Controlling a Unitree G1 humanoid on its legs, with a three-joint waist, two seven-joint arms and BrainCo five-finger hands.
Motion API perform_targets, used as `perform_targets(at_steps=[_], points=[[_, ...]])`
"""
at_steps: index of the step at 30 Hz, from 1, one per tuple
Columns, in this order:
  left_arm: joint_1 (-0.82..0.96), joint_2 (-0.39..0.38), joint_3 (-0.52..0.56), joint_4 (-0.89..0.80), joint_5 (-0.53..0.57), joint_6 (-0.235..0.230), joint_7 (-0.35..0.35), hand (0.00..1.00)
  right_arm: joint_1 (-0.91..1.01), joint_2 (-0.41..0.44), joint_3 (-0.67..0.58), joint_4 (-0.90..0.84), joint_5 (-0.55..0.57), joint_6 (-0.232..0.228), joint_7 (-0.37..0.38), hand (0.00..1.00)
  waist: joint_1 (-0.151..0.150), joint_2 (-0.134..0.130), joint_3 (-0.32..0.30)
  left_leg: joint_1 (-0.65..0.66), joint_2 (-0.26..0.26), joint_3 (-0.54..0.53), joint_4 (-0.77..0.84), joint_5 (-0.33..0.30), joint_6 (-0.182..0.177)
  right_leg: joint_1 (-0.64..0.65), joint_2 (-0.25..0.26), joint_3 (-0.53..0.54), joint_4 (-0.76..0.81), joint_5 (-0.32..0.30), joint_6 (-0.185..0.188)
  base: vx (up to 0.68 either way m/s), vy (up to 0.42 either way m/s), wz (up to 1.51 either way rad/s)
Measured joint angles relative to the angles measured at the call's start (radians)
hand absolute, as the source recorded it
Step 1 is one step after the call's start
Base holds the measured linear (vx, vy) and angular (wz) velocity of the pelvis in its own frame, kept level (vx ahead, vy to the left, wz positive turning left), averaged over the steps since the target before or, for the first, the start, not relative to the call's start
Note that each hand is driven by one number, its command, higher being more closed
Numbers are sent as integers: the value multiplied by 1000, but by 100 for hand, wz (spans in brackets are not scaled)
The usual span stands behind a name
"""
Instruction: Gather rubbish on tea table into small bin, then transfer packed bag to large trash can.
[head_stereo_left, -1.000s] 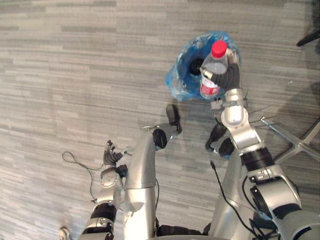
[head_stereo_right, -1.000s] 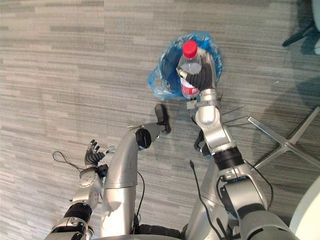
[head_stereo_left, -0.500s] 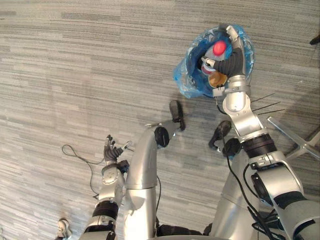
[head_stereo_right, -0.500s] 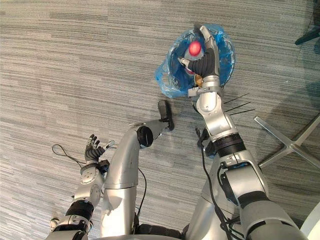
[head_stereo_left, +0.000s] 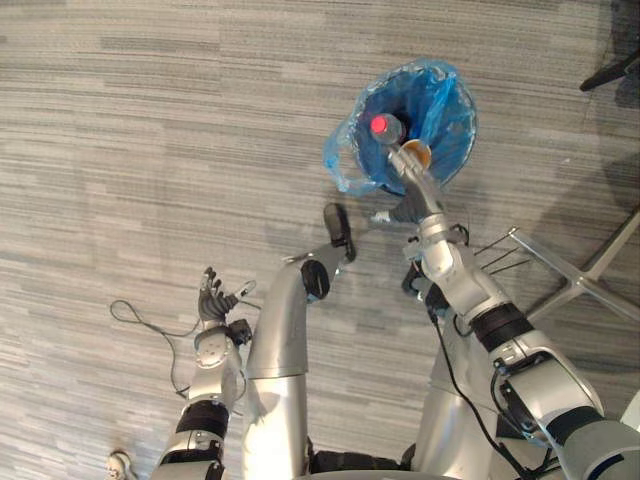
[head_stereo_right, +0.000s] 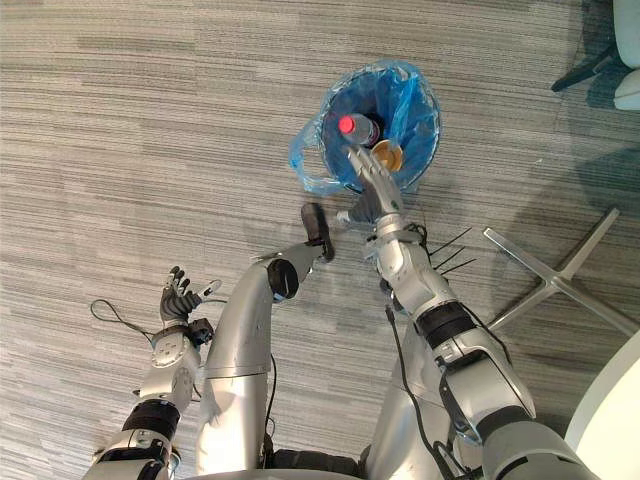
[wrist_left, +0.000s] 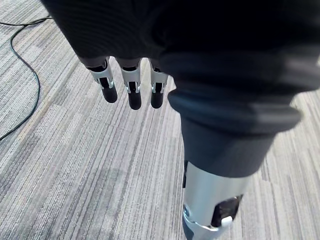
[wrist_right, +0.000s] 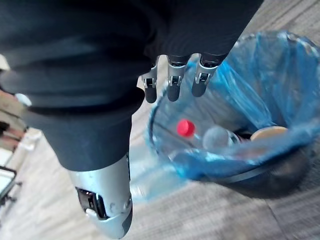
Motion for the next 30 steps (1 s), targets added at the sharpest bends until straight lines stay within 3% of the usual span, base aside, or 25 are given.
perform_targets(at_steps=[7, 10, 16, 22, 25, 27, 30], points=[[-27, -15, 2, -11, -3, -15, 0, 0, -97, 0, -8, 90, -17, 30, 1, 100, 5, 0, 0, -80, -23, -20, 1, 8, -12, -80, -14, -1, 26, -6, -9, -70, 8, 12], [-28, -31, 4, -20, -3, -15, -1, 0, -97, -13, -19, 91, 28, 36, 3, 100, 26, 1, 0, -88, -23, -21, 6, 10, -12, -88, -13, 3, 34, -10, -13, -62, 18, 5], [-28, -31, 11, -20, -3, -11, -2, 0, -64, -4, -51, -21, 115, 30, 19, 100, 25, 0, 0, -89, -11, -28, 19, 9, -10, -83, -1, 2, 35, -15, -16, -66, 21, -4], [-28, -25, 34, -51, -2, 23, -6, 0, 40, 62, -189, -275, 371, -1, 22, 100, 16, -1, -2, -62, 5, -42, 32, 9, -10, -42, 16, -10, 33, -17, -19, -77, 16, -5], [-24, -34, 32, -92, 0, 30, -34, 0, 121, 115, -243, -408, 493, -21, 34, 100, -4, -6, -4, 29, 4, -42, 6, 9, -11, 52, 20, -16, 4, -18, -21, -93, -12, 1], [-23, -57, 9, -99, 8, 31, -50, 0, 208, 166, -249, -515, 573, -52, 44, 100, -16, -36, -20, 123, 1, -20, -67, 11, -15, 137, 25, -25, -63, -7, -20, -71, -44, -6], [5, -85, -1, -99, 19, 51, -69, 0, 331, 214, -253, -594, 653, -66, 69, 100, -33, -54, -29, 263, 1, -10, -158, 18, -26, 289, 39, -57, -171, 19, -21, -14, -70, 1]])
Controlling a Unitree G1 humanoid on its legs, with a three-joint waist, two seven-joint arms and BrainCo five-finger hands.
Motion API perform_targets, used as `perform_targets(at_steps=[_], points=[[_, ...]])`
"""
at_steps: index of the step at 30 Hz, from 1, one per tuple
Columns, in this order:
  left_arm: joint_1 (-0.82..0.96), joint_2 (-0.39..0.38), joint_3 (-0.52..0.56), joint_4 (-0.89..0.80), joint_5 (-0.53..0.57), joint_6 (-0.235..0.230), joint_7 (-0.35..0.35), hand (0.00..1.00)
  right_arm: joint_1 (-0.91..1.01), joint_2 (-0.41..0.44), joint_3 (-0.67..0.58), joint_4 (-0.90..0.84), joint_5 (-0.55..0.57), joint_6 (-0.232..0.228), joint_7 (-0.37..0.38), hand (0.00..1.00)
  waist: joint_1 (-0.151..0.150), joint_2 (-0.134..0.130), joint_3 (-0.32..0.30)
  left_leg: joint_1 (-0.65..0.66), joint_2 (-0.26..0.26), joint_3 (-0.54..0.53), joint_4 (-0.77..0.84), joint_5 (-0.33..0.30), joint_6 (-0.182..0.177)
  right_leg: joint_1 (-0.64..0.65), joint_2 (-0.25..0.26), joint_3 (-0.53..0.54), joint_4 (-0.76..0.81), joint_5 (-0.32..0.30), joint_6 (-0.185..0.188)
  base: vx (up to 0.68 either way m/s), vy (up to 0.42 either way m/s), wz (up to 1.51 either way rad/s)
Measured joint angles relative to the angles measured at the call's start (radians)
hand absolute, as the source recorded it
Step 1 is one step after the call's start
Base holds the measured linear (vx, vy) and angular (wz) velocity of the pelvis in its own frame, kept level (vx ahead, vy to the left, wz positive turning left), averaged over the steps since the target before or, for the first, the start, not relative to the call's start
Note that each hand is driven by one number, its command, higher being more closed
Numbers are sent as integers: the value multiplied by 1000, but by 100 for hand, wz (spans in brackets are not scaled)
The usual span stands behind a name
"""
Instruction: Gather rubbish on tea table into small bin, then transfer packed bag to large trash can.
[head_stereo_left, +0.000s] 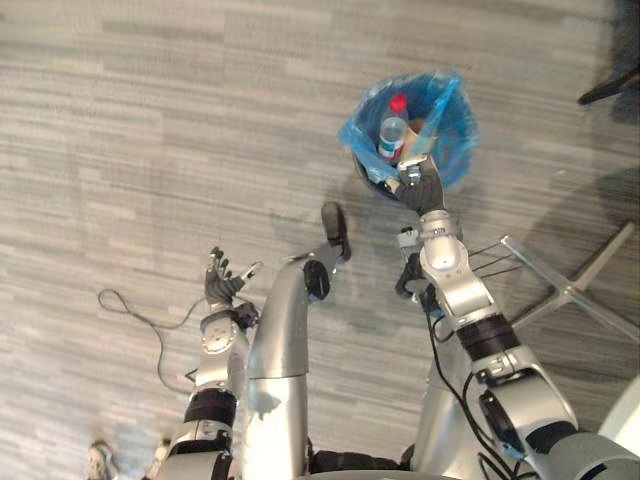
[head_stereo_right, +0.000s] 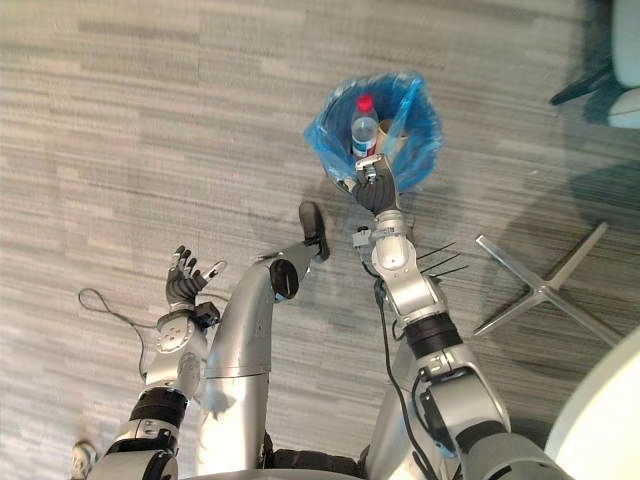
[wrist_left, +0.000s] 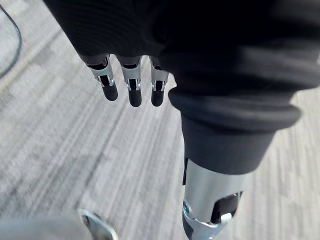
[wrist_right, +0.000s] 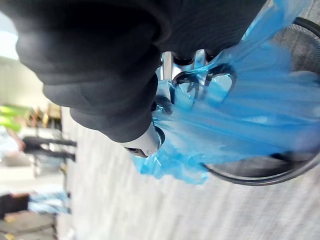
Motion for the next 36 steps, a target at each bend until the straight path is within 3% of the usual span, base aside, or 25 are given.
perform_targets(at_steps=[2, 4, 9, 11, 13, 18, 20, 21, 22, 23, 25, 26, 27, 28, 29, 30, 31, 33, 34, 35, 36], points=[[54, -5, -9, 3, 0, 4, -1, 0, 81, 27, 3, -39, 43, -2, 19, 100, -1, -8, -4, 101, 0, 4, -37, 11, -12, 107, 12, -9, -56, 15, -1, 46, -85, -15], [114, -4, -26, 6, 0, 9, -9, 0, 153, 48, 9, -86, 81, -12, 42, 100, -2, -12, -12, 201, -2, 13, -76, 24, 0, 214, 20, -18, -111, 25, 12, 87, -77, -11], [238, 4, -55, 70, 6, 19, -27, 0, 266, 70, 34, -164, 141, -36, 99, 100, -2, -45, -96, 439, -18, 29, -187, 36, 17, 463, 46, -28, -269, 48, 40, 125, -48, -7], [276, 31, -94, 127, 43, 20, -43, 0, 287, 67, 38, -164, 142, -54, 122, 100, -5, -52, -160, 497, -29, 26, -230, 38, 14, 521, 62, -22, -336, 64, 47, 129, -17, -14], [294, 40, -112, 165, 60, 22, -45, 0, 285, 58, 37, -164, 142, -55, 132, 100, -26, -54, -186, 545, -35, 26, -270, 51, 8, 576, 75, -20, -402, 89, 53, 118, -5, -19], [301, 80, -119, 189, 88, 20, -62, 0, 267, 52, 10, -164, 137, -63, 160, 100, -29, -61, -197, 633, -50, 28, -356, 77, 5, 628, 106, 72, -518, 182, 62, 21, 20, -60], [300, 90, -114, 175, 89, 19, -62, 0, 270, 33, 6, -164, 133, -63, 161, 100, -27, -59, -200, 636, -44, 24, -367, 89, 33, 592, 107, 90, -470, 206, 62, -66, 1, -46], [298, 98, -105, 164, 94, 17, -63, 0, 272, 31, 6, -165, 133, -63, 161, 100, -33, -60, -198, 650, -47, 28, -373, 86, 41, 574, 91, 81, -303, 135, 37, -108, -28, -19], [300, 103, -104, 152, 99, 17, -63, 0, 273, 29, 4, -165, 133, -63, 161, 100, -32, -61, -199, 658, -49, 25, -367, 84, 44, 578, 87, 81, -212, 98, 37, -118, -57, 13], [309, 107, -104, 121, 100, 17, -62, 0, 273, 21, -1, -168, 133, -64, 161, 100, -25, -62, -200, 671, -51, 16, -355, 80, 49, 619, 91, 87, -98, 51, 62, -114, -77, 28], [352, 109, -99, 25, 100, 15, -61, 0, 272, 21, 11, -194, 120, -70, 161, 100, -20, -65, -202, 669, -58, -10, -337, 79, 52, 707, 122, 103, -51, 7, 108, -135, -112, 35], [384, 108, -99, -29, 100, 13, -61, 0, 263, 17, 13, -210, 101, -81, 160, 100, -9, -70, -208, 655, -65, -15, -332, 95, 53, 759, 142, 120, -112, -46, 103, -181, -123, 25], [403, 106, -99, -58, 100, 13, -60, 0, 244, 4, 12, -226, 98, -87, 155, 100, 7, -65, -218, 626, -71, -24, -339, 127, 46, 789, 162, 114, -218, -98, 54, -207, -118, 18], [413, 98, -100, -73, 100, 13, -61, 0, 231, -6, 12, -230, 98, -89, 149, 100, 10, -59, -229, 607, -71, -30, -353, 151, 38, 793, 172, 109, -274, -116, 28, -302, -129, 20], [422, 75, -103, -100, 100, 14, -62, 0, 199, -39, 6, -232, 98, -96, 138, 100, 19, -21, -238, 577, -59, -56, -409, 221, 29, 789, 210, 93, -362, -125, 5, -348, -121, 35], [436, 57, -118, -131, 99, 14, -65, 0, 190, -69, -6, -231, 98, -96, 122, 100, 21, 14, -243, 576, -46, -89, -483, 282, 3, 782, 246, 65, -394, -91, -13, -351, -121, 43], [448, 53, -128, -159, 99, 15, -66, 0, 190, -81, -17, -230, 98, -96, 118, 100, 23, 26, -244, 585, -40, -102, -527, 310, -20, 780, 262, 54, -399, -78, -22, -305, -94, 56], [465, 60, -157, -234, 99, 14, -69, 0, 183, -107, -40, -224, 98, -93, 101, 100, 28, 29, -243, 602, -41, -114, -614, 227, -149, 767, 257, 1, -417, -28, -57, -268, -85, 64], [450, 62, -170, -271, 98, 14, -81, 0, 156, -120, -54, -215, 98, -94, 101, 100, 24, 11, -238, 569, -54, -111, -536, 169, -154, 761, 226, -26, -453, -4, -70, -308, -79, 61], [451, 66, -182, -304, 98, 7, -89, 0, 110, -142, -58, -191, 98, -93, 101, 100, 24, 14, -236, 556, -46, -112, -369, 136, -82, 763, 208, -31, -478, 30, -78, -306, -63, 47], [452, 67, -184, -315, 99, 6, -90, 0, 101, -148, -57, -188, 98, -93, 101, 100, 25, 16, -237, 565, -43, -113, -311, 118, -62, 765, 202, -32, -489, 42, -76, -358, -13, 25]])
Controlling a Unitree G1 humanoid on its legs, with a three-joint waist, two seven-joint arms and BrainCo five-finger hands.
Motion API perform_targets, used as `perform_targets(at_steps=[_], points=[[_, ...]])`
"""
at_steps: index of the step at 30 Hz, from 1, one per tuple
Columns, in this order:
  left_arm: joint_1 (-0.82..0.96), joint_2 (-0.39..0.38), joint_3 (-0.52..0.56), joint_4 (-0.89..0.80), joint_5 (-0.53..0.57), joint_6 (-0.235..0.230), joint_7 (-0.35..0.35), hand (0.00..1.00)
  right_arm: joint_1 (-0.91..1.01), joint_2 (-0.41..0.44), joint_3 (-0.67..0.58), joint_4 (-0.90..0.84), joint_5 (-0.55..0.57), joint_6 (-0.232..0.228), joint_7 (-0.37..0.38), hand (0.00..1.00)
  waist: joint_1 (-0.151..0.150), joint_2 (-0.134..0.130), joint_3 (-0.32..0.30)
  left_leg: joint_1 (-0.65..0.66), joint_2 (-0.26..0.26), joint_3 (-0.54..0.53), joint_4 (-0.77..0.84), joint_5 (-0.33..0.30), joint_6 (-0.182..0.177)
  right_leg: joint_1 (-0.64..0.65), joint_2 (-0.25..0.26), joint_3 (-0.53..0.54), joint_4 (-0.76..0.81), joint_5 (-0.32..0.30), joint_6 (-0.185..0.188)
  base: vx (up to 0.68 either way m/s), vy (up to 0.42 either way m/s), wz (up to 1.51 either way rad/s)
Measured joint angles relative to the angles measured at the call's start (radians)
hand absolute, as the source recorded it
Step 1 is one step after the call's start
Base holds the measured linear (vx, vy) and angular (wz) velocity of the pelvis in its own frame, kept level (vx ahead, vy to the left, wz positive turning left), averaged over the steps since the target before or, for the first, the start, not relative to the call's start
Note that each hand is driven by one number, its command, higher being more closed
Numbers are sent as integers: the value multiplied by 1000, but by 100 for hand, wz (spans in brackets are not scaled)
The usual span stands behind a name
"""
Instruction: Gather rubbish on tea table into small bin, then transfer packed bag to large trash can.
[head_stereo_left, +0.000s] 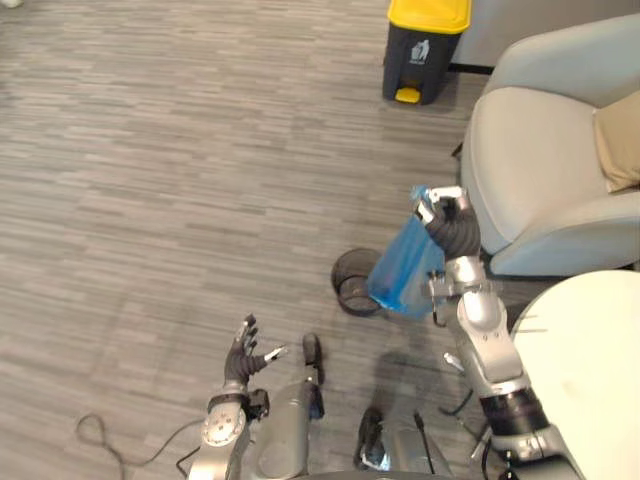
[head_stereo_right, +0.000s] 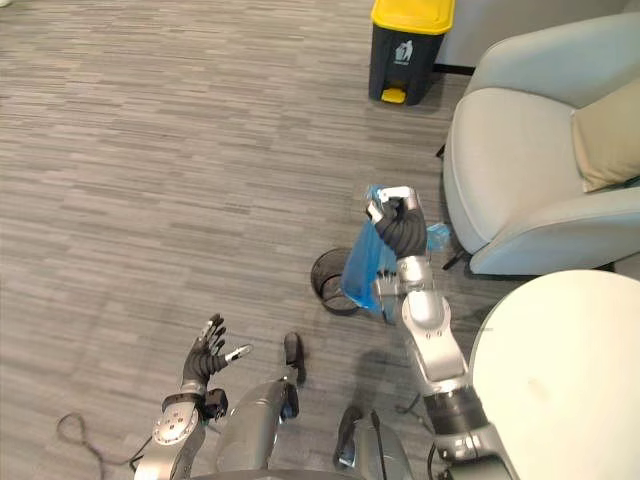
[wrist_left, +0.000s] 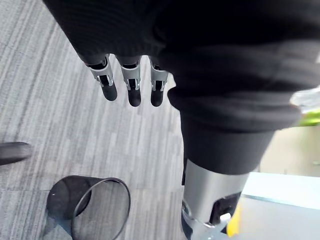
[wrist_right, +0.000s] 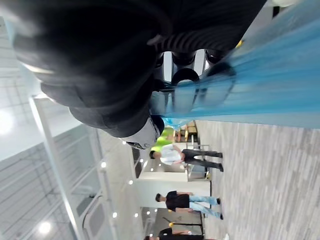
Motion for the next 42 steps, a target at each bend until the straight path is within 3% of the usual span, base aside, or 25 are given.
perform_targets(at_steps=[1, 3, 4, 6, 7, 9, 12, 21, 22, 29, 34, 35, 40, 42], points=[[3, 6, 1, -56, 1, -14, -4, 0, -27, -24, 7, -1, 0, -1, 7, 100, -12, 17, -10, 74, 30, -7, 127, -73, 13, 16, -2, -9, -61, 53, 0, -248, 13, 21], [-5, 13, 0, -83, 1, -32, -3, 0, -47, -40, 7, -1, 1, -1, 15, 100, -26, 29, -18, 127, 43, -13, 130, -106, 5, 18, 6, -15, -102, 86, 2, -205, 51, 22], [-32, 21, -4, -107, 1, -42, -2, 0, -73, -59, 5, -1, 2, -1, 24, 100, -40, 38, -23, 194, 51, -17, 42, -142, -27, 16, 16, -22, -154, 129, 7, -196, 83, 30], [-98, 41, -28, -116, 20, -47, 4, 0, -97, -77, 3, -1, 4, -1, 32, 100, -57, 48, -30, 274, 50, -23, -165, -122, -66, 9, 30, -43, -219, 183, 19, -139, 73, 30], [-142, 58, -50, -115, 29, -47, 6, 0, -94, -77, 0, -1, 9, 1, 40, 100, -55, 31, -33, 284, 38, -23, -213, -89, -75, -2, 21, -43, -235, 204, 28, -112, 90, 12], [-203, 80, -89, -118, 62, -50, 9, 0, -97, -56, 48, -4, 17, 8, 73, 100, -47, 6, -48, 288, 27, 2, -224, -72, -62, 1, 17, -18, -271, 247, 39, -113, 130, -16], [-212, 82, -116, -118, 99, -49, 8, 0, -101, -23, 154, -41, 46, 9, 120, 100, -48, -11, -69, 309, 15, 29, -224, -72, -54, 20, 11, 11, -301, 276, 49, -69, 126, -29], [-317, 52, -251, 26, 218, -26, 6, 0, -191, 99, 351, -63, 132, 15, 198, 100, -51, -27, -130, 408, -10, 52, -332, -23, -36, 90, 12, 33, -373, 323, 56, -20, 32, -8], [-324, 43, -252, 46, 244, -18, 13, 100, -192, 120, 384, -63, 141, 19, 199, 100, -50, -31, -142, 419, -11, 52, -344, -18, -36, 96, 14, 34, -373, 323, 56, 0, 0, 0], [-373, 40, -250, 64, 472, 17, 144, 100, -235, 175, 513, -62, 169, 21, 197, 100, -44, -50, -168, 453, -18, 47, -414, 23, -34, 109, 20, 32, -392, 333, 57, -3, 1, 1], [-372, 18, -270, 54, 490, 16, 190, 100, -245, 204, 515, -62, 170, 21, 174, 100, -43, -49, -178, 460, -23, 39, -427, 31, -32, 113, 16, 25, -392, 333, 57, -9, 20, 5], [-369, 9, -270, 42, 488, 15, 195, 100, -245, 209, 515, -62, 170, 20, 174, 0, -44, -49, -179, 461, -24, 37, -427, 31, -32, 115, 15, 23, -392, 333, 57, 9, 13, 5], [-330, -37, -270, 10, 413, 10, 203, 100, -225, 228, 525, -63, 166, 8, 177, 0, -48, -49, -181, 466, -24, 36, -429, 31, -32, 122, 16, 23, -397, 333, 58, 2, 2, 1], [-281, -63, -264, 1, 365, 10, 203, 100, -124, 224, 520, -73, 155, 2, 177, 0, -48, -50, -183, 466, -23, 35, -430, 31, -32, 124, 17, 22, -401, 333, 58, 0, 0, 0]])
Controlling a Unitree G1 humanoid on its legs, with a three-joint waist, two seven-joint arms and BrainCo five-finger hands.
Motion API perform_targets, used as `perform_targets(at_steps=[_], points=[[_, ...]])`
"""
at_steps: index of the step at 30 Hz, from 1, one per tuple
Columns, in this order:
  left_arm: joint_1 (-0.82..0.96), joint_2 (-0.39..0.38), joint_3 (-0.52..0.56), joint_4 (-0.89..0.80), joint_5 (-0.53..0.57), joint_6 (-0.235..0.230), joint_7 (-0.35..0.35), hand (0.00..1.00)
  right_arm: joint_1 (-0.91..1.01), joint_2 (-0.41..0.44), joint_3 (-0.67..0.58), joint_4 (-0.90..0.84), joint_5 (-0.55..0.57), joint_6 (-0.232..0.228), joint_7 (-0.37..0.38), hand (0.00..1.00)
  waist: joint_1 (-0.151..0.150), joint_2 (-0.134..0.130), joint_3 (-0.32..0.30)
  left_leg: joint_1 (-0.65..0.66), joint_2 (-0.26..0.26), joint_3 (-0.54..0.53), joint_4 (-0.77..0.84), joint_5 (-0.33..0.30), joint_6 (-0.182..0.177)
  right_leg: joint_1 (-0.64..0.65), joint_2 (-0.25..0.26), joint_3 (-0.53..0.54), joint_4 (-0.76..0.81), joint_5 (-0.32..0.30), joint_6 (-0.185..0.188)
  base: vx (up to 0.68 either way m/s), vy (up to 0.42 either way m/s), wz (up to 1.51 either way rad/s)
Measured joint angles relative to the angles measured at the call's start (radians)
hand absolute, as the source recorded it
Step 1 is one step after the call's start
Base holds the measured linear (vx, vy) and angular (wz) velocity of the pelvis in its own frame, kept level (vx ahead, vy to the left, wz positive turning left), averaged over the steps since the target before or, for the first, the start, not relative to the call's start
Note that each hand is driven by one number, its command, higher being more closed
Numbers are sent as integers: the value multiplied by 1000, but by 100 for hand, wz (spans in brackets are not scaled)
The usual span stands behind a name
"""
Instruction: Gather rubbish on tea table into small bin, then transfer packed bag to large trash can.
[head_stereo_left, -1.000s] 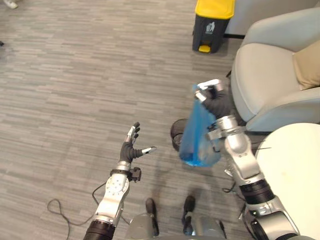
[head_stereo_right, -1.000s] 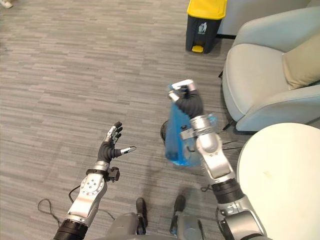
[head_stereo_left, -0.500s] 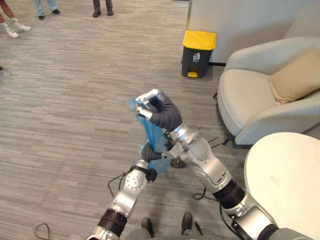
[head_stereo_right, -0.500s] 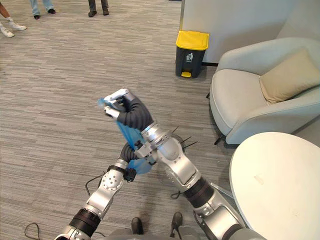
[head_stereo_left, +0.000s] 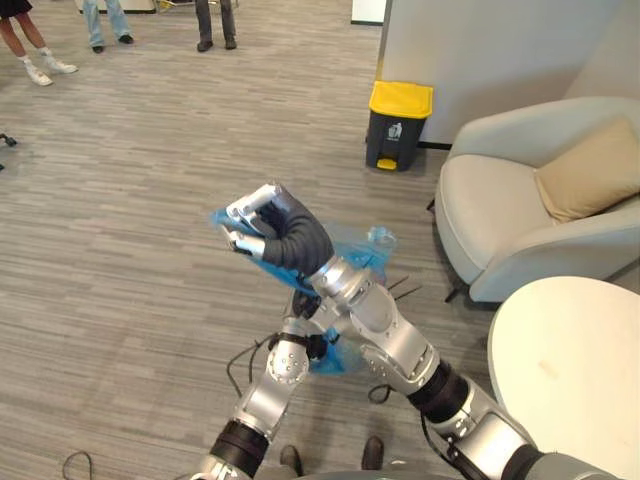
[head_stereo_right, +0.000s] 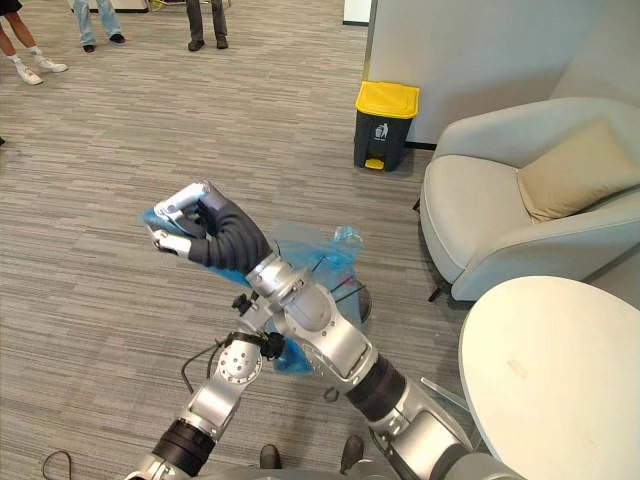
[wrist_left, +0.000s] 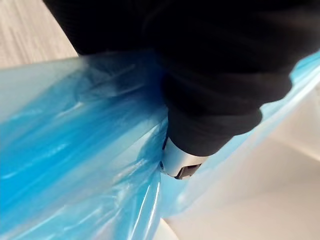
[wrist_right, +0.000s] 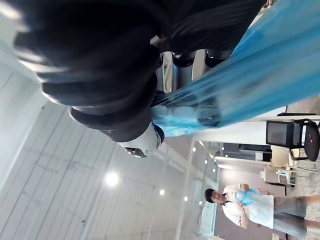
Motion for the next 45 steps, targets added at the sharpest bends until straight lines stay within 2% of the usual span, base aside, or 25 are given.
perform_targets(at_steps=[1, 4, 6, 7, 9, 12, 14, 17, 19, 23, 28, 29, 30, 32, 34, 35, 37, 38, 39, 40, 41, 42, 43, 45], points=[[12, -3, 3, -2, -8, 0, 0, 100, 29, -3, -4, 0, -1, 0, 0, 0, 0, 0, 0, 0, 0, 0, 0, 0, 0, 1, 0, 0, -1, 0, 0, 32, 3, 1], [70, -10, 60, -4, -39, 0, -3, 100, 178, -63, -81, -10, -104, 0, -1, 0, -1, 0, 0, 1, 0, 0, 0, 0, 0, 3, 1, 0, -3, 0, 0, 0, 0, 0], [122, -13, 142, -11, -71, 0, -7, 100, 335, -136, -220, -52, -226, -1, -6, 0, -1, 0, 0, 1, 0, 0, 0, 0, 0, 4, 1, 1, -4, 0, 1, 0, 0, 0], [132, -10, 160, -11, -78, 0, -11, 100, 366, -153, -256, -62, -246, -2, -7, 0, -1, 0, 0, 1, 0, 1, 0, 0, 0, 4, 1, 2, -4, -1, 1, 0, 0, 0], [181, 7, 231, -11, -116, 0, -26, 100, 504, -220, -430, -84, -333, -4, -30, 0, -3, 0, 0, 3, 0, 5, -2, -1, 0, 4, 2, 10, -5, -3, 4, 5, 6, -6], [232, 28, 302, -13, -146, 0, -48, 100, 609, -266, -581, -76, -416, -6, -58, 0, -7, 1, 0, 6, 0, 13, -5, -4, 0, 3, 4, 18, -9, -7, 11, -3, 2, -9], [281, 62, 342, -12, -162, 0, -78, 100, 672, -311, -677, 9, -454, -12, -65, 0, -25, 1, -1, 7, 1, 17, -1, -7, -1, 4, 5, 26, -13, -10, 17, 10, -2, -8], [309, 137, 355, 43, -169, 0, -129, 100, 721, -326, -737, 205, -469, -3, -57, 0, -36, 11, -8, 6, 0, 17, 0, -8, -2, 3, 5, 26, -14, -11, 17, 0, 0, 0], [327, 157, 390, 127, -170, -1, -176, 100, 742, -331, -750, 380, -476, 18, -39, 0, -50, 28, -18, -1, -2, 17, 1, -15, -3, -1, 3, 24, -17, -12, 19, 0, 0, 0], [370, 162, 421, 217, -169, -1, -223, 100, 758, -314, -761, 545, -542, 37, -40, 0, -57, 42, -21, -22, -3, 4, 8, -21, -2, -5, -1, 8, -18, -22, 20, 13, 3, 13], [371, 161, 435, 276, -168, 0, -243, 100, 765, -269, -771, 635, -590, 40, -59, 0, -53, 56, -2, -178, -5, -105, 168, -76, 4, -43, -40, -142, 51, -65, 32, 9, 15, 82], [371, 161, 436, 276, -168, 1, -243, 100, 763, -265, -771, 639, -589, 40, -71, 0, -53, 61, 9, -204, 4, -70, 200, -90, 17, -43, -49, -182, 57, -66, 28, 4, 58, 107], [371, 158, 438, 277, -168, 1, -243, 100, 758, -265, -773, 641, -589, 40, -82, 0, -55, 56, 18, -228, 39, 26, 230, -92, 22, -44, -62, -232, 59, -67, 30, 32, 73, 115], [367, 150, 444, 278, -168, 1, -242, 100, 735, -265, -775, 654, -589, 42, -97, 0, -52, 76, 28, -233, 89, 142, 262, -92, 23, -37, -77, -270, 82, -83, 48, 74, 103, 92], [370, 138, 479, 287, -169, 1, -240, 100, 713, -248, -771, 659, -589, 47, -102, 0, -14, 66, 38, -235, 80, 129, 290, -107, 36, -36, -101, -275, 123, -108, 66, 62, 137, 34], [375, 137, 491, 289, -169, 2, -239, 100, 708, -240, -764, 659, -589, 48, -109, 0, 0, 56, 46, -243, 72, 118, 326, -143, 35, -42, -126, -282, 174, -145, 81, 92, 193, 34], [398, 136, 498, 277, -169, 2, -238, 100, 703, -218, -754, 657, -589, 55, -109, 0, 0, 25, 67, -256, 56, 100, 422, -216, 48, -68, -204, -288, 342, -249, 101, 78, 156, 37], [413, 137, 497, 275, -169, 3, -238, 100, 701, -206, -752, 654, -589, 59, -109, 0, 0, 9, 78, -259, 46, 93, 452, -247, 50, -80, -237, -275, 431, -273, 92, 31, 57, 18], [429, 135, 490, 274, -170, 11, -236, 100, 696, -196, -743, 645, -589, 61, -111, 0, -3, -7, 98, -257, 34, 80, 507, -295, 57, -149, -283, -181, 619, -277, 49, 56, 73, 14], [430, 139, 476, 272, -170, 16, -235, 100, 695, -195, -723, 641, -589, 63, -112, 0, -6, -9, 110, -254, 33, 71, 531, -315, 67, -219, -290, -85, 751, -240, 3, 134, 76, 29], [424, 151, 461, 261, -171, 25, -227, 100, 693, -181, -705, 639, -588, 73, -112, 0, -11, 2, 129, -243, 34, 48, 546, -334, 72, -296, -270, 4, 855, -263, 35, 183, 58, 36], [419, 157, 458, 247, -171, 26, -216, 100, 692, -164, -700, 638, -588, 79, -112, 0, -15, -9, 136, -238, 35, 31, 547, -341, 75, -331, -246, 24, 865, -299, 55, 226, 13, 41], [410, 159, 459, 241, -172, 26, -211, 100, 689, -158, -692, 638, -587, 79, -113, 0, -20, -15, 141, -236, 35, 19, 546, -348, 76, -358, -230, 19, 835, -312, 58, 225, -19, 41], [387, 164, 457, 242, -184, 26, -210, 100, 671, -156, -693, 637, -586, 79, -115, 0, -36, -24, 146, -233, 27, 3, 545, -367, 71, -406, -213, -26, 691, -304, 65, 276, -36, 43]])
